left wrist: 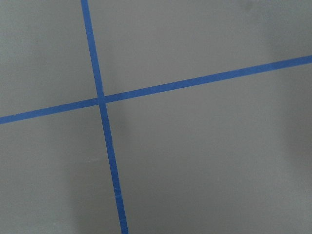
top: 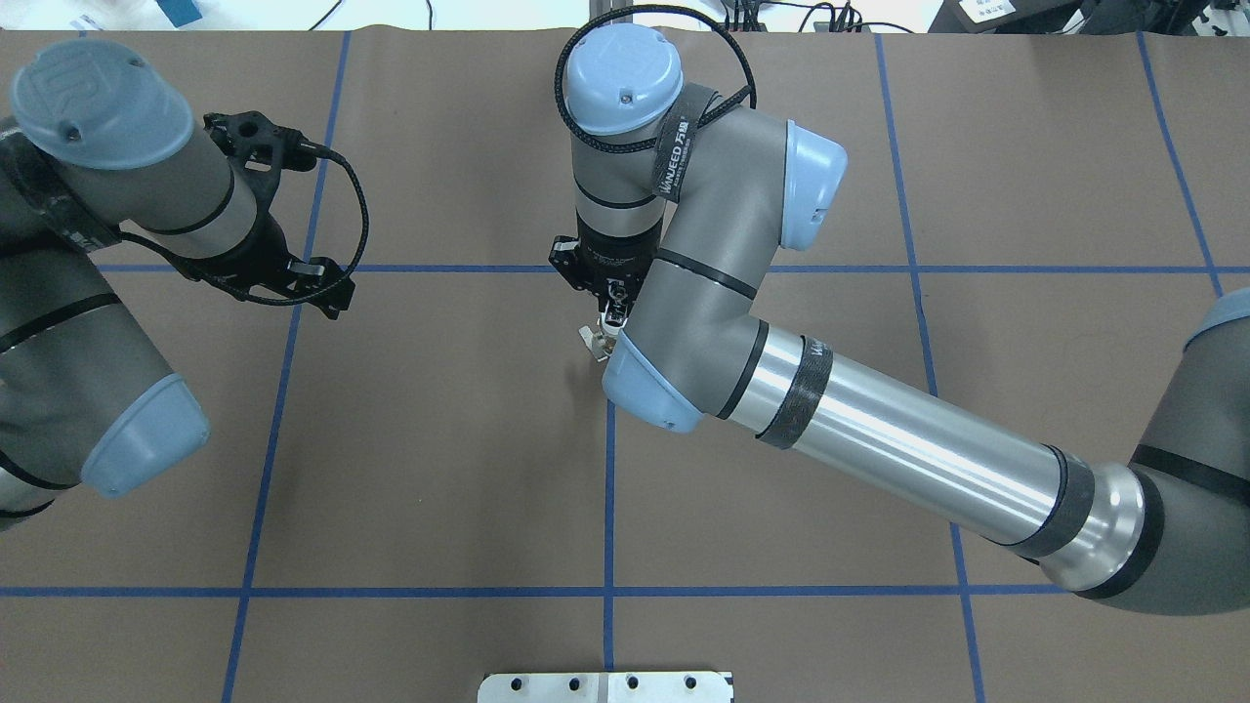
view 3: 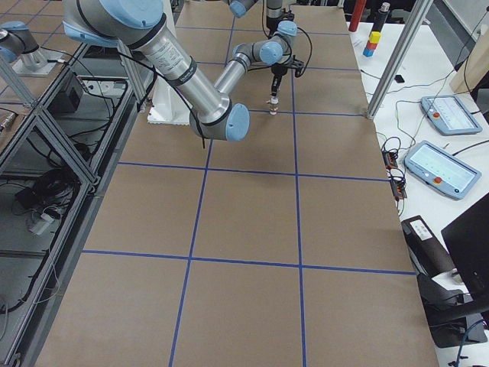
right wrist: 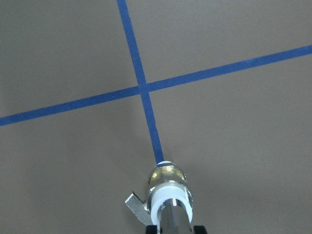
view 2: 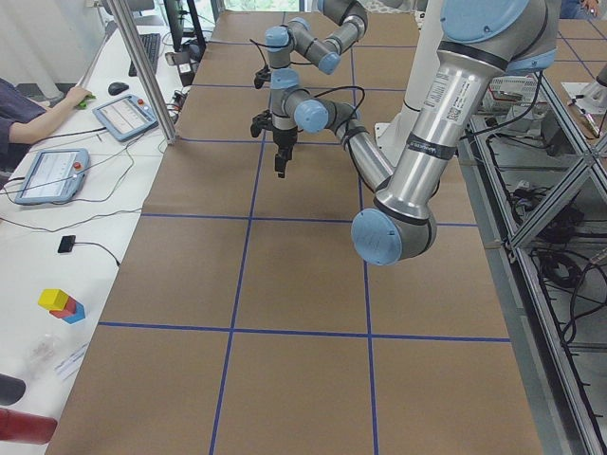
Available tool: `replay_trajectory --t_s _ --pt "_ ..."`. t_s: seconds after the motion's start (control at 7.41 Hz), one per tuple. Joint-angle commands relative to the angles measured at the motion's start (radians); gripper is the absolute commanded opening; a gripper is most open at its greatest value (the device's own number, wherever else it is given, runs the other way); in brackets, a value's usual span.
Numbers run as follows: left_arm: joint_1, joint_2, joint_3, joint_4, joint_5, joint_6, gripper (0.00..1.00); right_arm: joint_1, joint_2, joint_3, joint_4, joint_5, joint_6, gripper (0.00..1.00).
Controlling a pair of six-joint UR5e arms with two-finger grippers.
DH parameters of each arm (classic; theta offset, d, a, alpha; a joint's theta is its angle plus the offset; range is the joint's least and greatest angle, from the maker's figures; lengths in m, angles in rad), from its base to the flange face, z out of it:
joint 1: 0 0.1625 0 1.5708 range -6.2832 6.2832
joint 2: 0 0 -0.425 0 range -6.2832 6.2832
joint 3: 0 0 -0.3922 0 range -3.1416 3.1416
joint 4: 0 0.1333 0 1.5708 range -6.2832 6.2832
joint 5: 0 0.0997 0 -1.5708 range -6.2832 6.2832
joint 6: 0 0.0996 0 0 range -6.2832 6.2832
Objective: Assemble PPR valve and pipe with both arms
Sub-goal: 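Lower the chrome fitting onto the valve top and press it down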
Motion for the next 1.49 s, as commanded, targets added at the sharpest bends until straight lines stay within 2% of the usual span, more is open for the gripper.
replay_trajectory --t_s 0.0,1.35 --pt "0.001 0.0 0.001 0.0 0.0 0.001 1.0 -0.004 -0.002 0.005 0.001 0.001 0.001 0.0" --pt "0.002 0.0 0.013 0.0 0.0 0.0 1.0 -0.012 -0.009 0.005 0.003 0.001 -0.01 0.0"
